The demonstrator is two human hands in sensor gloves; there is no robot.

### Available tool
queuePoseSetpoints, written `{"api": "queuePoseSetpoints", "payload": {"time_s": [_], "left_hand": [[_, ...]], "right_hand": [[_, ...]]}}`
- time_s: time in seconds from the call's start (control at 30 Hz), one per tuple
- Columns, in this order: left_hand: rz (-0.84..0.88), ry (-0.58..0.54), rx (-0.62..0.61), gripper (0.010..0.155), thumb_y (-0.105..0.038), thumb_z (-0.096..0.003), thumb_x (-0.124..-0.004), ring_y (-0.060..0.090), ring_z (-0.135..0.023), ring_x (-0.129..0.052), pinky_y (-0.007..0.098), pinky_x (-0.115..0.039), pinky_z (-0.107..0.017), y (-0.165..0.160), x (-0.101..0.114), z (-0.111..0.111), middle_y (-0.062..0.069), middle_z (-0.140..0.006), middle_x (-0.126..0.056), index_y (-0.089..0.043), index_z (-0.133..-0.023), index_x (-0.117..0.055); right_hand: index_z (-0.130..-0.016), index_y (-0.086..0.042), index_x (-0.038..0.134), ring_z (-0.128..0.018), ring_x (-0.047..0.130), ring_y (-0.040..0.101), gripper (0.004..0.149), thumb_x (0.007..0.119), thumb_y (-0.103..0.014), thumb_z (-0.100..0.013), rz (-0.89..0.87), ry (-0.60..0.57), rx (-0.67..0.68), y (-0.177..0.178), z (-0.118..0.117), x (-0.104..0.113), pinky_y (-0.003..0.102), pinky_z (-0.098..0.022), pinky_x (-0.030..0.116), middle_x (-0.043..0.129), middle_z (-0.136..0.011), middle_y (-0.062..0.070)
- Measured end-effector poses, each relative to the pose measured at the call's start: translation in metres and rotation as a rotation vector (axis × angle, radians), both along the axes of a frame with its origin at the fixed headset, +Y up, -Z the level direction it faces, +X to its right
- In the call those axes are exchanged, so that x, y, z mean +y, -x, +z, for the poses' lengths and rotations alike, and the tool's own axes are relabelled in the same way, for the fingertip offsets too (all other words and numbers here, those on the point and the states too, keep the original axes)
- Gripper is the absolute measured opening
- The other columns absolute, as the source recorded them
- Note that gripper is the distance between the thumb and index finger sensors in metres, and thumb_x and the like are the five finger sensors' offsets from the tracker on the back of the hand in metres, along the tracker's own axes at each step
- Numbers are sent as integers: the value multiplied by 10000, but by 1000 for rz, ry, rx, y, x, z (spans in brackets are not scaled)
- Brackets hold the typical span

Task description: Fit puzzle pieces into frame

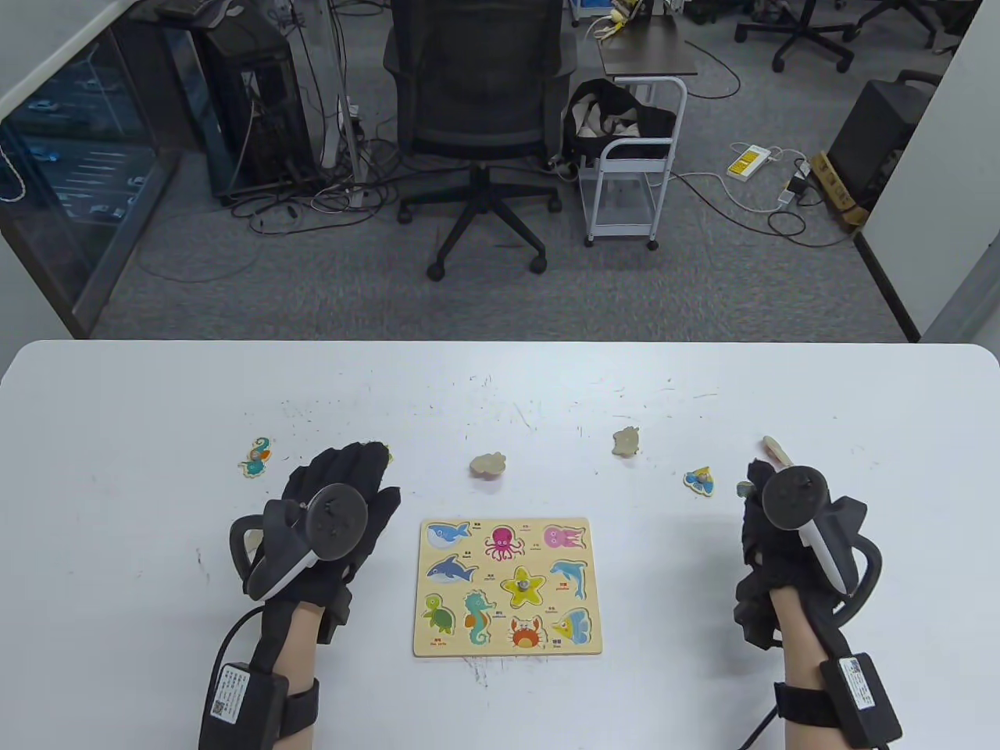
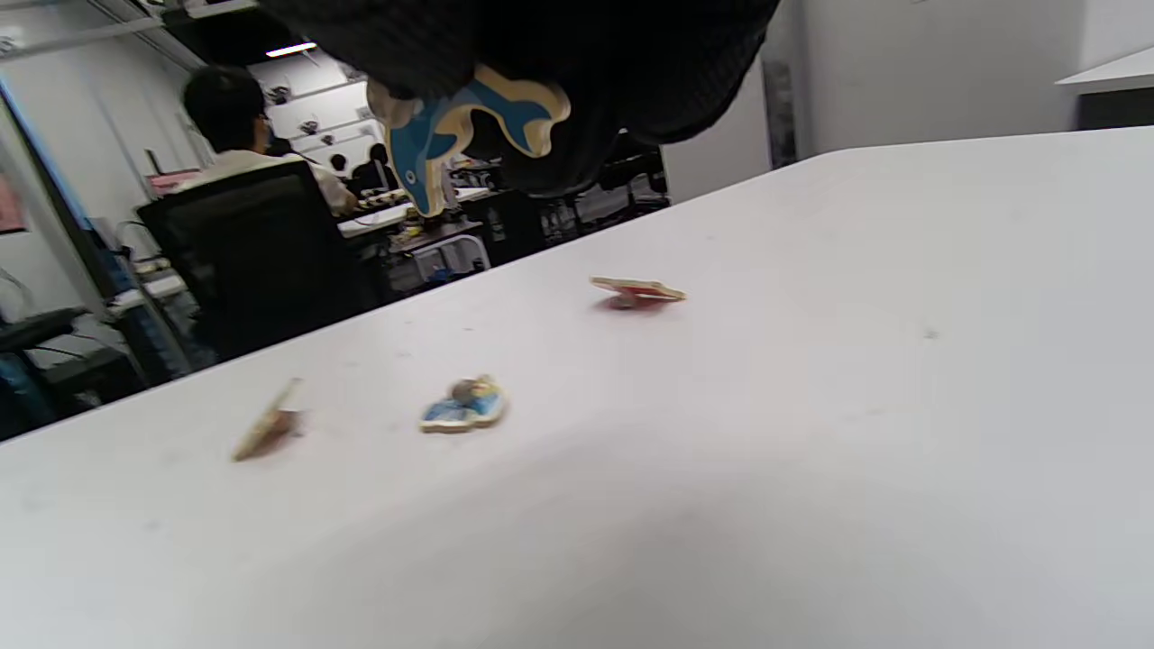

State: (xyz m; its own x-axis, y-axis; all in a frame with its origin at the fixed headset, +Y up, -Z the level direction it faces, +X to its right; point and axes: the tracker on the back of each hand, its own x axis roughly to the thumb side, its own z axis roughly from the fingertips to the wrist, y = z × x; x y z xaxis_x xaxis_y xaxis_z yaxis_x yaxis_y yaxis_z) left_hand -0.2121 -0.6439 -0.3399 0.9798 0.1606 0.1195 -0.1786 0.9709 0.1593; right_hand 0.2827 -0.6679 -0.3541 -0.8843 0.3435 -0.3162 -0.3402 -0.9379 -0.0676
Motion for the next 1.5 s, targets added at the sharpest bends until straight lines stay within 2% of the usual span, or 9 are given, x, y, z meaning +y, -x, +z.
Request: {"api": "queuePoseSetpoints", "payload": {"time_s": [0.2,0.33,0.5,0.73,0.83,0.9,1.07,1.2,1.5], "left_hand": [[156,-24,-68,660,-649,-535,-644,289,-1085,-756,511,-642,-812,-7,7,6,-19,-1187,-750,-373,-1132,-599],[363,4,-164,664,-646,-538,-656,287,-1062,-786,499,-667,-796,-11,12,11,-4,-1178,-759,-362,-1134,-596],[555,66,-302,672,-646,-541,-665,269,-1021,-839,479,-734,-753,-15,16,15,0,-1161,-778,-347,-1138,-590],[711,186,-514,700,-647,-542,-692,244,-1012,-848,450,-765,-739,-34,17,19,-17,-1155,-778,-336,-1153,-550],[693,194,-545,695,-634,-539,-713,223,-982,-882,431,-782,-727,-44,18,22,-27,-1125,-816,-306,-1139,-586],[662,169,-523,664,-620,-537,-729,196,-943,-922,406,-808,-708,-47,19,24,-45,-1084,-861,-310,-1115,-626],[677,159,-524,588,-585,-538,-755,146,-868,-978,372,-837,-676,-53,19,25,-86,-1001,-927,-331,-1065,-690],[640,118,-477,534,-545,-544,-771,112,-816,-1006,348,-854,-656,-55,19,26,-108,-943,-961,-341,-1035,-722],[611,83,-451,482,-522,-540,-786,89,-753,-1026,340,-865,-633,-52,20,26,-122,-870,-995,-352,-992,-766]], "right_hand": [[-963,-334,707,-752,965,163,473,799,-325,-499,-129,-100,243,60,15,40,415,-615,782,866,-930,-58],[-964,-334,708,-753,965,165,472,799,-326,-501,-260,-166,402,101,25,58,416,-615,783,867,-930,-55],[-967,-326,708,-745,965,176,472,798,-325,-504,-452,-210,594,140,39,65,422,-603,784,869,-930,-47],[-968,-316,715,-739,964,187,470,801,-324,-507,-644,-226,793,169,50,61,428,-591,784,871,-927,-33],[-967,-313,718,-730,977,183,470,801,-332,-505,-642,-219,837,177,50,57,422,-579,799,878,-922,-35],[-967,-311,718,-731,975,185,470,801,-329,-504,-659,-213,850,181,51,55,423,-580,797,877,-923,-32],[-965,-317,719,-734,972,188,467,800,-330,-506,-604,-225,828,186,51,52,425,-586,792,873,-927,-38],[-966,-313,722,-734,970,191,467,801,-329,-506,-611,-220,828,186,49,49,429,-589,787,877,-923,-33],[-977,-316,706,-756,956,199,496,821,-362,-497,-496,-245,790,191,53,49,438,-612,771,863,-939,-30]]}}
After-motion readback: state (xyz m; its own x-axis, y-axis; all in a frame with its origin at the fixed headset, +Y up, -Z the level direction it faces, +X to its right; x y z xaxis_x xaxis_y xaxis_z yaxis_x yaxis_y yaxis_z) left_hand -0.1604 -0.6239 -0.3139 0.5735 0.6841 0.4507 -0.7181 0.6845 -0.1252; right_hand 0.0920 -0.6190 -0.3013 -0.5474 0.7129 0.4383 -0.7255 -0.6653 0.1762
